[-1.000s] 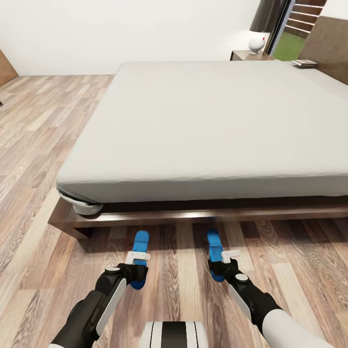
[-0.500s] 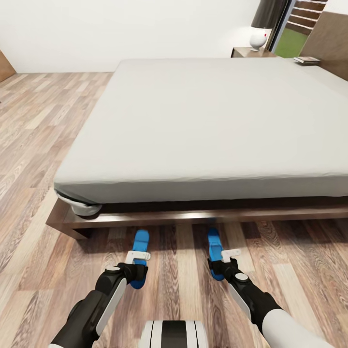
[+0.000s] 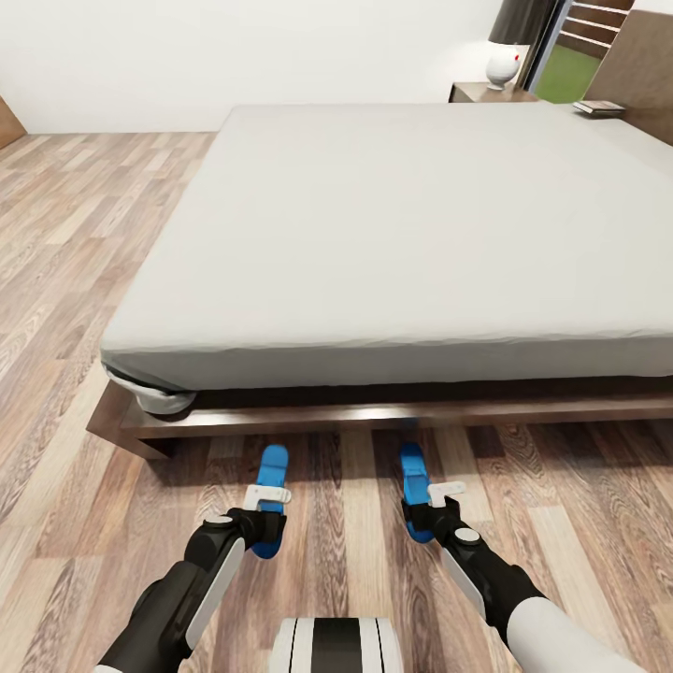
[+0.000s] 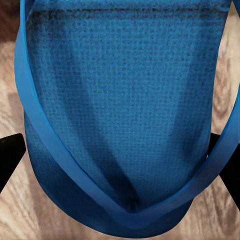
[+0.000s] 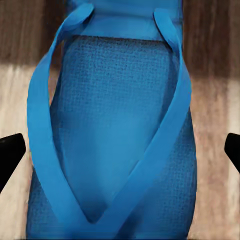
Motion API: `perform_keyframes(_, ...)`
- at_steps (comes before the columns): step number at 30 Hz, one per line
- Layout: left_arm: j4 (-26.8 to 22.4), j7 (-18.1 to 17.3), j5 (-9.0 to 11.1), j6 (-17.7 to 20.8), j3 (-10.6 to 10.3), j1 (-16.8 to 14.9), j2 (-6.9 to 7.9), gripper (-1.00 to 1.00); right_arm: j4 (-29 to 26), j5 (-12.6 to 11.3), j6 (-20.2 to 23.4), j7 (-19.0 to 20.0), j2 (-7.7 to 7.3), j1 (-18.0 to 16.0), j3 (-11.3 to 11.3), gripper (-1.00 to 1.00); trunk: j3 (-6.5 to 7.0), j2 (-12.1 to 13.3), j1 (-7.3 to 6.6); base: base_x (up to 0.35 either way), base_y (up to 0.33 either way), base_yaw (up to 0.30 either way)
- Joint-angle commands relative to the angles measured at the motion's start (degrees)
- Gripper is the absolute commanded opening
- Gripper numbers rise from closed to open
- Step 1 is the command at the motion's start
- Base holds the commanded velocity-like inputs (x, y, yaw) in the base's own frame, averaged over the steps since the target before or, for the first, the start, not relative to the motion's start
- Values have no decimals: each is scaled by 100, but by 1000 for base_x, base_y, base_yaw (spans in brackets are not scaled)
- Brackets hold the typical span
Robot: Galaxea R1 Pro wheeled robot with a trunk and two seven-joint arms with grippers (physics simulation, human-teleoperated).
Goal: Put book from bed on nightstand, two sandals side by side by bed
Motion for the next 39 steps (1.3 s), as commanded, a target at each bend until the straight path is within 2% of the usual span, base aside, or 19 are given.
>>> perform_keyframes(1,-6,54,59,22,-9,-2,1,-100,-7,-54,9,-39,-8,-3,48,100,-4,-1,-1,0,0,0)
perform_keyframes(19,31,51,96,0,-14,-1,-12,-100,-15,-51,6,-40,-8,-3,54,100,-4,-1,-1,0,-7,0)
perform_keyframes(24,7,73,107,-10,-17,-1,-42,-100,-52,-49,8,-61,-6,-3,71,100,-4,-1,-1,0,-261,0)
perform_keyframes(30,28,58,115,-17,-19,-1,-44,-100,-447,-47,73,-70,-7,13,64,100,-4,-1,-1,74,-288,0)
perform_keyframes(39,59,54,112,-23,-19,-1,-43,-100,-501,-48,85,-73,-6,15,65,100,-4,-1,-1,126,-279,0)
